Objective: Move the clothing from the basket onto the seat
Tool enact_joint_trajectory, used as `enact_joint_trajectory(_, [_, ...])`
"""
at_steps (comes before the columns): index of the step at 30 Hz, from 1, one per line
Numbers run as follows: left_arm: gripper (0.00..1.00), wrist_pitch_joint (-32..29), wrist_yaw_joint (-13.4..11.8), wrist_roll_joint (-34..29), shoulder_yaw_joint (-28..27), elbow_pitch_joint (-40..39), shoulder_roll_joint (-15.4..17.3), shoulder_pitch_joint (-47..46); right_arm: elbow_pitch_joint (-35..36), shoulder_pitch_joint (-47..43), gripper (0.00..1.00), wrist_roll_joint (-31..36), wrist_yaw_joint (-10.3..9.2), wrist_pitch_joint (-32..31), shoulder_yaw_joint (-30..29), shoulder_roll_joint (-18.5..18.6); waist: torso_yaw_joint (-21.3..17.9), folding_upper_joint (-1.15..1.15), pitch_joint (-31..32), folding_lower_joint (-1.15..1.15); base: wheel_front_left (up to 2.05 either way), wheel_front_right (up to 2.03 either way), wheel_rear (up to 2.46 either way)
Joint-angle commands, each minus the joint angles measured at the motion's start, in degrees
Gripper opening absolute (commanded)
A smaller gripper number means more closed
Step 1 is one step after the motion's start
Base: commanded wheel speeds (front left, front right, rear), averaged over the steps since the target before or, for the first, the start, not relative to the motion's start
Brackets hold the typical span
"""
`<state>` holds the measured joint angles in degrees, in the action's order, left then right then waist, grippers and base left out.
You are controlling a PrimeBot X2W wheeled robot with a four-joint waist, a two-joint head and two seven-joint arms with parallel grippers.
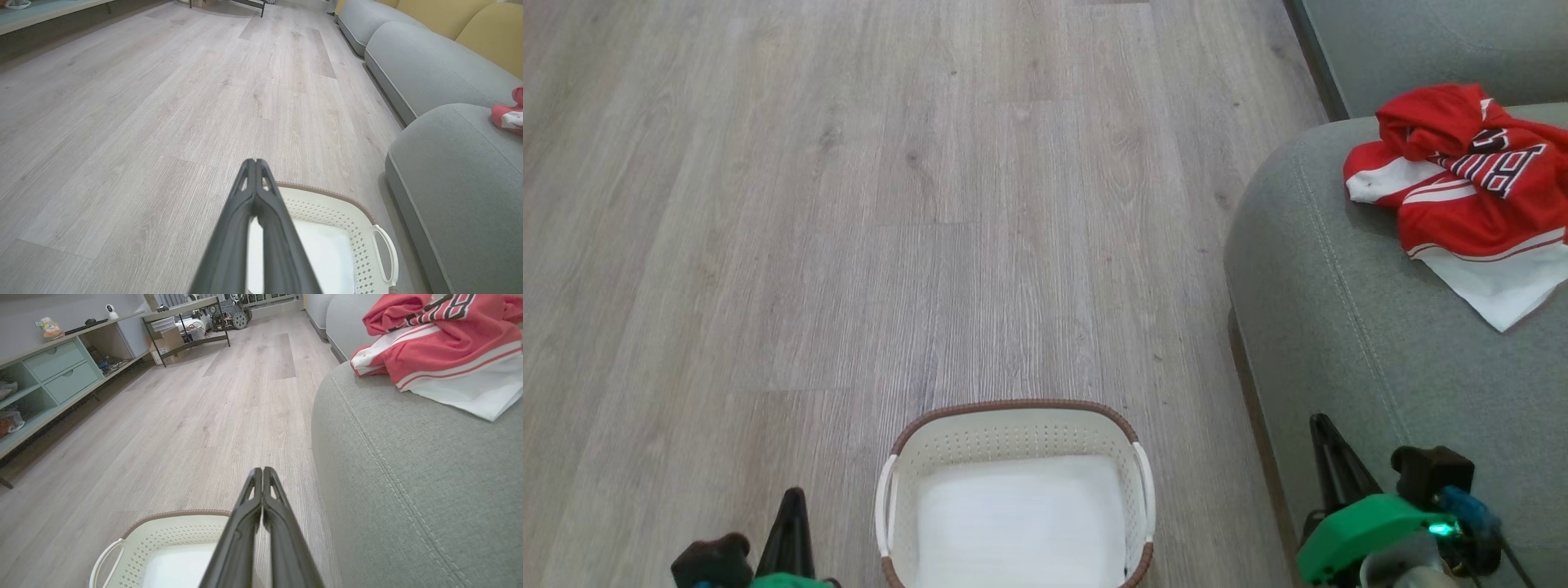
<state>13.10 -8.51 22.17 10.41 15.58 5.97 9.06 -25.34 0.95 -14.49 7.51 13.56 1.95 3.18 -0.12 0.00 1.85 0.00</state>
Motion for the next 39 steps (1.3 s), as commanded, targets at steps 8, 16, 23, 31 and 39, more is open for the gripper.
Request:
enact_joint_trajectory(8, [0.00,-1.68,1.63,6.28,-2.09,-1.62,-0.02,-3.29,2.85,2.83,0.00,-7.17,0.00,-1.95,-1.04,-0.03,0.01,0.00,-0.18,0.00,0.00,0.00,0.00])
enact_joint_trajectory(16, [0.00,-2.83,2.56,10.38,-3.04,-1.62,-0.22,-4.06,3.41,2.97,0.00,-11.71,0.00,-3.10,-1.51,-0.05,0.02,0.00,-0.30,0.00,0.00,0.00,0.00])
enact_joint_trajectory(23, [0.00,-3.99,3.48,14.48,-4.00,-1.62,-0.41,-4.83,3.96,3.12,0.00,-16.25,-0.01,-4.26,-1.98,-0.06,0.03,0.00,-0.42,0.00,0.00,0.00,0.00])
enact_joint_trajectory(31, [0.00,-5.30,4.54,19.15,-5.09,-1.62,-0.64,-5.70,4.58,3.30,0.00,-21.42,-0.01,-5.59,-2.53,-0.08,0.04,0.00,-0.55,0.00,0.00,0.00,0.00])
enact_joint_trajectory(39, [0.00,-6.62,5.59,23.83,-6.19,-1.61,-0.86,-6.58,5.20,3.47,0.00,-26.61,-0.01,-6.92,-3.08,-0.10,0.04,0.00,-0.69,0.00,0.00,0.00,0.00])
